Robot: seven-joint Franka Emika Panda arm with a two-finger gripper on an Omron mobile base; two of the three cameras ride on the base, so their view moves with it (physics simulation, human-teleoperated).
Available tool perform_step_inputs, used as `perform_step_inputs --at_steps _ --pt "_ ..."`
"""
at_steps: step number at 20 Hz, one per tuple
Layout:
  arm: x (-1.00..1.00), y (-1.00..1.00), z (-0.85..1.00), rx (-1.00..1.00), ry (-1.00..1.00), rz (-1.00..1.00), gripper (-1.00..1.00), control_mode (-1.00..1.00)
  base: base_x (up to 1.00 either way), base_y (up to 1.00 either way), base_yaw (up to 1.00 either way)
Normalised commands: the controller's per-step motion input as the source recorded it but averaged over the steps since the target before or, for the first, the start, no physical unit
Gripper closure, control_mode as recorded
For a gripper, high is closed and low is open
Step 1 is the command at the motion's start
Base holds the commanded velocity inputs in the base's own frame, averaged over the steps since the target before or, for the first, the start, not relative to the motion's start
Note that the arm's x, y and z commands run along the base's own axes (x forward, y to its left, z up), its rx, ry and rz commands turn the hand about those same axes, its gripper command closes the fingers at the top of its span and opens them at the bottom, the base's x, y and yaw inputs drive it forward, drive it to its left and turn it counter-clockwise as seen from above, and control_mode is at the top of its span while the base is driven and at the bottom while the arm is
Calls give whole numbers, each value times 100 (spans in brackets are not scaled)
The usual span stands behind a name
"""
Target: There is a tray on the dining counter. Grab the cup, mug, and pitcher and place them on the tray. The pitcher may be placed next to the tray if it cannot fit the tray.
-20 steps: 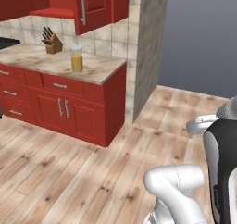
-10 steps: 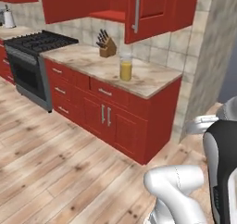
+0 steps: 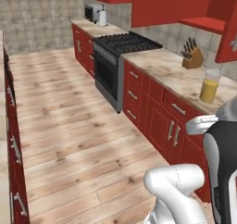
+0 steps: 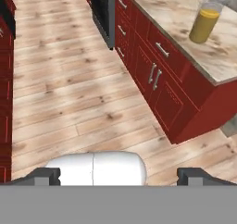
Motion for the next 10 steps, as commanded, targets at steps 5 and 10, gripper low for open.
perform_step_inputs --at_steps 5,10 --pt "0 0 0 0 0 0 -100 100 100 6 21" --pt "0 0 0 0 0 0 -100 100 100 11 -7"
